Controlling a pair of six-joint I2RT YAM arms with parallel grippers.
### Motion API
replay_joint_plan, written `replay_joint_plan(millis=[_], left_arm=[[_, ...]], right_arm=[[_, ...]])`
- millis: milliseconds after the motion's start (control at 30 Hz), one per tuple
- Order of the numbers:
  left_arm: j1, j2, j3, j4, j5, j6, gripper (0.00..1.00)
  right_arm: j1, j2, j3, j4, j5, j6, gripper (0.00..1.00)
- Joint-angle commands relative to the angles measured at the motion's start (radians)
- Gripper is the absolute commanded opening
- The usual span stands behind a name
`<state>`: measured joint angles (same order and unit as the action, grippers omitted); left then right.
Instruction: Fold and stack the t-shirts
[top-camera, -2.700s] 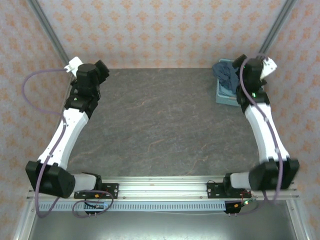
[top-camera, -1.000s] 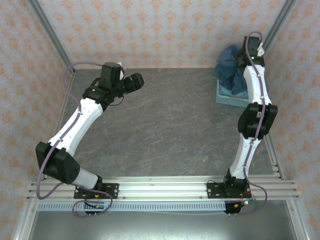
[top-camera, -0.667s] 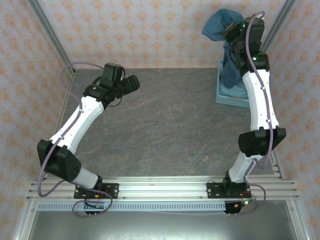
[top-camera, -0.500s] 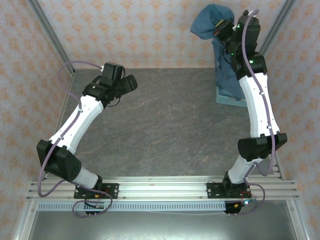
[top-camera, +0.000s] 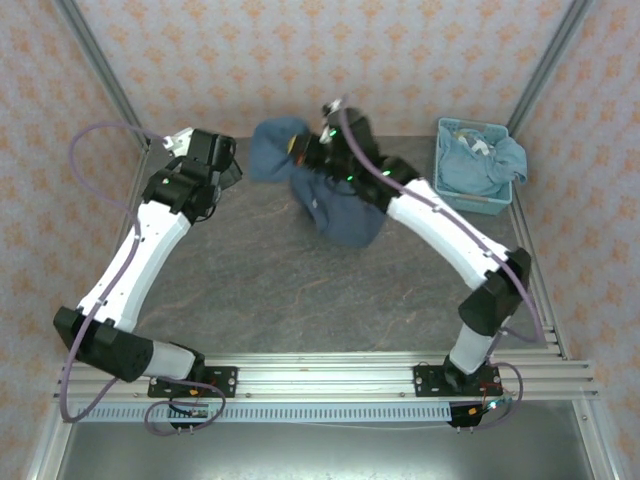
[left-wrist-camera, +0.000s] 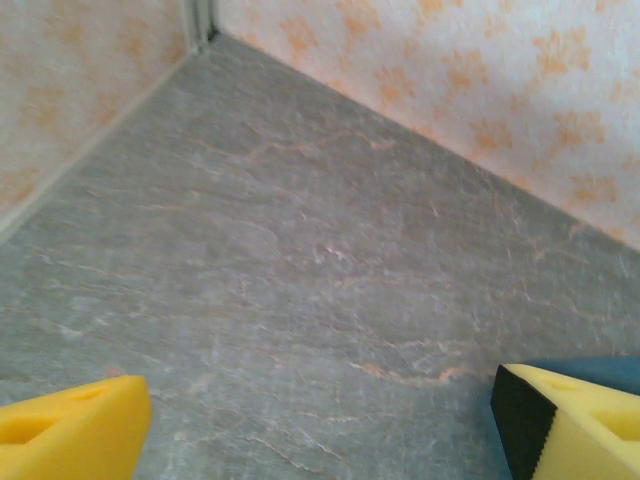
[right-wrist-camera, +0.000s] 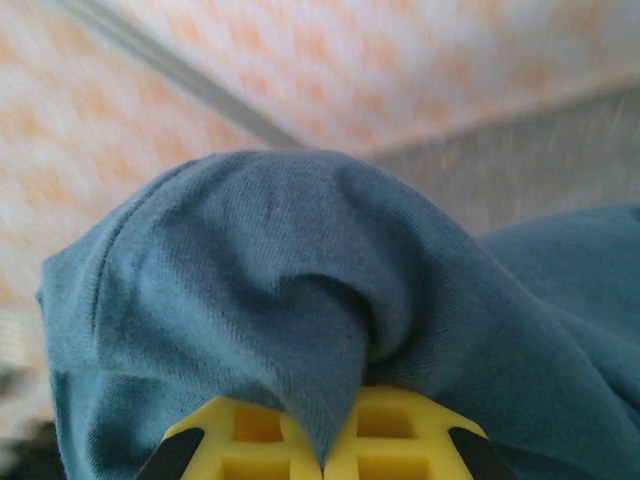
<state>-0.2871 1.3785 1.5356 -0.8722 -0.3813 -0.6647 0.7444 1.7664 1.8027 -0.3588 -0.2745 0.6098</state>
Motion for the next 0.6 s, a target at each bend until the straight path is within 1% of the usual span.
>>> replay_joint_plan(millis=[0, 33, 67, 100, 167, 200, 300, 400, 467, 500, 567], left_arm=[[0.008, -0.075, -0.044, -0.089, -0.123, -0.06, 0.9], [0.007, -0.087, -0.061, -0.092, -0.119, -0.064, 0.9], [0.008, -0.102, -0.08, -0.096, -0.108, -0.07, 0.9], [0.007, -0.113, -0.1, -0.102, -0.091, -0.074, 0.9], [0.008, -0.135, -0.141, -0.114, -0.048, -0.078, 0.89], [0.008, -0.147, -0.164, -0.109, -0.016, -0.073, 0.89], [0.004, -0.189, -0.259, -0.055, 0.133, -0.031, 0.88], [-0.034, -0.194, -0.328, 0.011, 0.291, 0.039, 0.86], [-0.104, -0.166, -0.352, 0.055, 0.363, 0.087, 0.86], [-0.153, -0.136, -0.353, 0.068, 0.377, 0.107, 0.86], [-0.267, -0.054, -0.335, 0.087, 0.341, 0.153, 0.88]], right_arm=[[0.036, 0.127, -0.018, 0.038, -0.112, 0.04, 0.12], [0.038, 0.159, -0.009, 0.021, -0.145, 0.043, 0.22], [0.038, 0.185, -0.003, 0.003, -0.163, 0.045, 0.34], [0.037, 0.202, 0.004, -0.028, -0.164, 0.033, 0.44], [0.036, 0.199, -0.001, -0.06, -0.144, 0.005, 0.57], [0.03, 0.186, -0.015, -0.069, -0.131, 0.0, 0.61], [-0.003, 0.123, -0.091, -0.074, -0.103, 0.002, 0.68], [-0.06, 0.029, -0.218, -0.073, -0.058, 0.0, 0.7], [-0.111, -0.032, -0.3, -0.098, -0.004, -0.001, 0.7], [-0.14, -0.062, -0.347, -0.114, 0.023, 0.001, 0.7], [-0.207, -0.118, -0.42, -0.14, 0.062, 0.003, 0.7]])
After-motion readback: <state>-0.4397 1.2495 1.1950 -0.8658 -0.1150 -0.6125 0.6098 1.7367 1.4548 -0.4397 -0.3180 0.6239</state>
